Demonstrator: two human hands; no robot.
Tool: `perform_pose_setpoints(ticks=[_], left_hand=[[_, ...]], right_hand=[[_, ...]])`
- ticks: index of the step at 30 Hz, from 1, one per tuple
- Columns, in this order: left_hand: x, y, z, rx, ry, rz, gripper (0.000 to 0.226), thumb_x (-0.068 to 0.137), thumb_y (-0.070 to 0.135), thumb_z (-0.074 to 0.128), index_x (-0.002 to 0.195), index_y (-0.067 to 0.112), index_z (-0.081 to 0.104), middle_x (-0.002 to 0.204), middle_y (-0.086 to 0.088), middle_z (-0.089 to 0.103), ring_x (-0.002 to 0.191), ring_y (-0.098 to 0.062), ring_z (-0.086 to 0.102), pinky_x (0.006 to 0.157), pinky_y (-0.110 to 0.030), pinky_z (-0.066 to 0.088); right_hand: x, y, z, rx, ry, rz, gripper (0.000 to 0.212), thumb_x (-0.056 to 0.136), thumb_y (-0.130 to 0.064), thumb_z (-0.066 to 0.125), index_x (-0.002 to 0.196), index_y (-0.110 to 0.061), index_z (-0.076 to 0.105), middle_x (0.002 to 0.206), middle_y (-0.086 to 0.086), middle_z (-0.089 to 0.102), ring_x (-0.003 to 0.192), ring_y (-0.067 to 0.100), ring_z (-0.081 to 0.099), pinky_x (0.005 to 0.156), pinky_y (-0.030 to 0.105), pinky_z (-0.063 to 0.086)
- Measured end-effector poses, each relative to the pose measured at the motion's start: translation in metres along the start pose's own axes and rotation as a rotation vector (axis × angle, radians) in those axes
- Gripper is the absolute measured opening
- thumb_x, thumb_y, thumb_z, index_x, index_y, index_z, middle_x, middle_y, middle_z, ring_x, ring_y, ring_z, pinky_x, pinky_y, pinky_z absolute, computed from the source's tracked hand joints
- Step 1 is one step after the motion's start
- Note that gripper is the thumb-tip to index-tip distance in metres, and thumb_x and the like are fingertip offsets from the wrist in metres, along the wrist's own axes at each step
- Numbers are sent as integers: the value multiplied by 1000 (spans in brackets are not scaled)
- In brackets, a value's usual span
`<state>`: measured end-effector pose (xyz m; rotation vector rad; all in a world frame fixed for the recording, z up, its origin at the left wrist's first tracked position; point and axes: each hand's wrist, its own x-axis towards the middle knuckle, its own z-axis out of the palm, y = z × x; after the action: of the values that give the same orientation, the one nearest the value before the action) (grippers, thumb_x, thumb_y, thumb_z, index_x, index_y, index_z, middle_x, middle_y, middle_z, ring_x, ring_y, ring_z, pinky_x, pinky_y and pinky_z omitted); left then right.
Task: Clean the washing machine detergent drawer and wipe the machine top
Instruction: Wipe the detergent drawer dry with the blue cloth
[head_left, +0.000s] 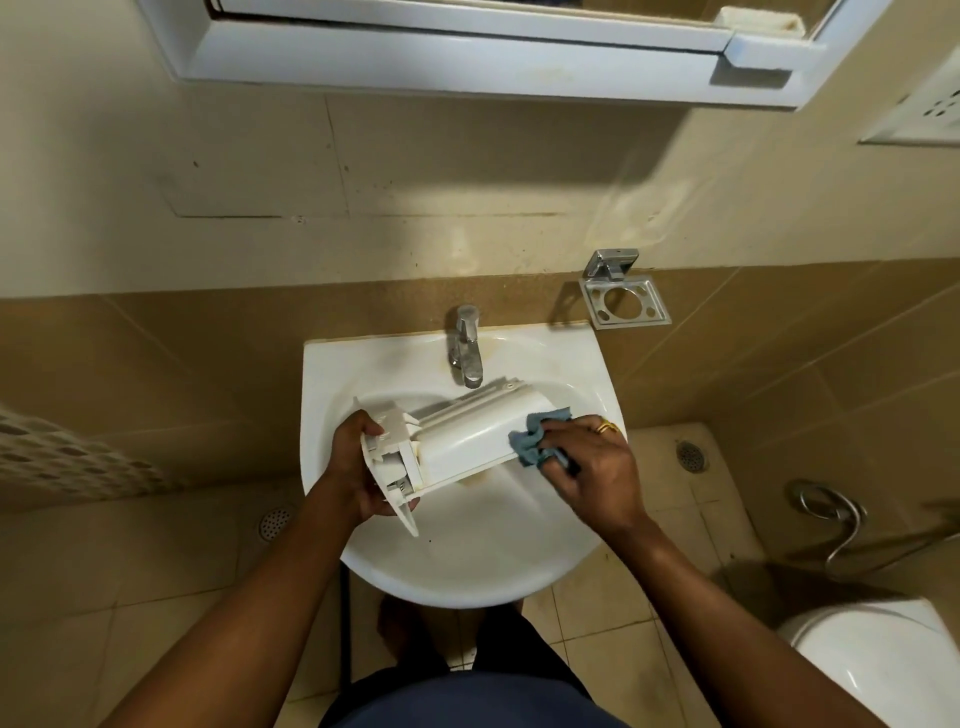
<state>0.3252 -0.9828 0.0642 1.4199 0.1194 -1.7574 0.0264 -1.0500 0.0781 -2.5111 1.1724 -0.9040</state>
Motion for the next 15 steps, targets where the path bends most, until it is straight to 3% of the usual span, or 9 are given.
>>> perform_pose_setpoints(ticks=[3,7,11,15], left_hand=[[1,-1,2,-18,22,54,34,67,35,50,88,15,67,78,-11,60,70,-32,56,73,-38,45],[3,-3,0,-134,-61,209,44,83,21,38,77,12,80,78,-11,68,65,-28,63,71,-34,47],[6,-3,-17,-156,-50,306,41,78,15,42,99,9,77,94,-15,72,78,-31,67,72,-37,55],[4,-9,-22,-124,-82,299,52,66,13,49,114,2,67,94,-18,69,79,-32,66,70,-37,55]], right_hand=[[6,8,-1,56,92,231,15,79,-13,73,94,-14,76,98,-3,75,86,18,66,75,41,54],[14,-16,5,117,59,224,18,85,-22,65,98,-14,74,101,-2,74,91,15,65,82,32,52],[11,-27,11,109,6,195,20,85,-26,69,100,-14,74,101,0,74,92,15,65,82,32,53],[14,-29,15,136,11,387,18,87,-33,68,99,-20,74,94,-5,73,84,12,66,76,32,56]])
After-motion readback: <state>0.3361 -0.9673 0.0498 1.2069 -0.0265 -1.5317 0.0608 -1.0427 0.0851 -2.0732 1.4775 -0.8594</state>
